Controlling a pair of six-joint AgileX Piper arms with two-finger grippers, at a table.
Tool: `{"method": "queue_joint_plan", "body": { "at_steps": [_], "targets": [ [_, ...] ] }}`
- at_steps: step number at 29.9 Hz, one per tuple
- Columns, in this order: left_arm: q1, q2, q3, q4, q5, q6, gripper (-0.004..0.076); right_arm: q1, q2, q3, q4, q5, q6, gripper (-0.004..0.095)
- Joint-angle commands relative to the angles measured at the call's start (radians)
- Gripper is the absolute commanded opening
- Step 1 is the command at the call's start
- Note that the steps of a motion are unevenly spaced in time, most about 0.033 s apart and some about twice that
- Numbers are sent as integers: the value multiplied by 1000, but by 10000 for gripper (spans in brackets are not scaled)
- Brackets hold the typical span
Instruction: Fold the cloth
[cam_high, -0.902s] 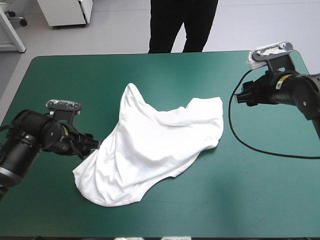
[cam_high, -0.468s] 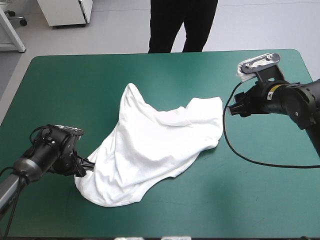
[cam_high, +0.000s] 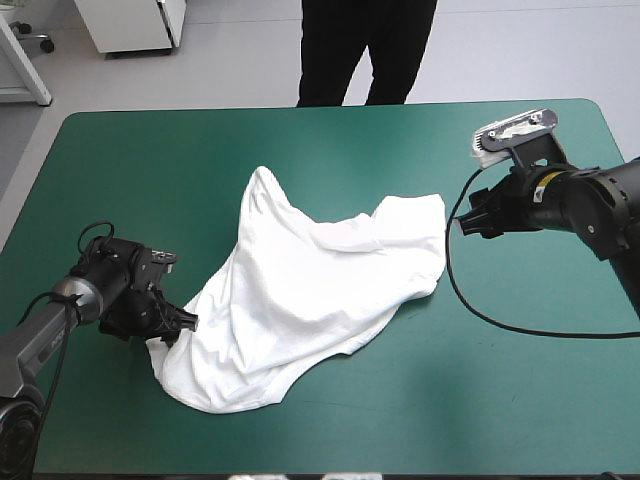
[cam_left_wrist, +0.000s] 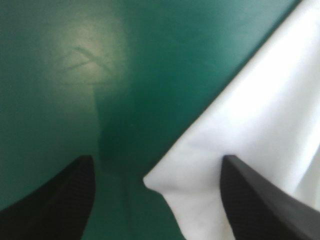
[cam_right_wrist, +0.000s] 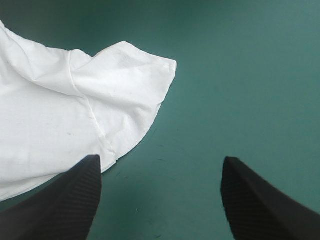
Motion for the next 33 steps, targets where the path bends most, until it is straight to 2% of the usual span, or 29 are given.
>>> {"method": "queue_joint_plan", "body": {
  "at_steps": [1,6,9,14,21,28,33],
  "targets": [
    [0,54,8,-104,-43,39,414,3,-29,-25,-19,-28,-24,644],
    [0,59,8,-166,-69,79,125,3,-29,-25,-8,-20,-28,644],
    [0,60,8,-169,-78,103,-12,3,-29,-25,20,-7,-28,644],
    [0,60,8,-180,-85,107,-7,3,-27,-25,70,38,-52,644],
    [0,60,8,-220,-85,136,-7,3,56,85,174,30,-75,644],
    [0,58,8,-240,-74,158,-9,3,257,134,236,-144,17,644],
    [0,58,8,-233,-74,158,-9,3,368,134,243,-165,48,645]
  ]
}}
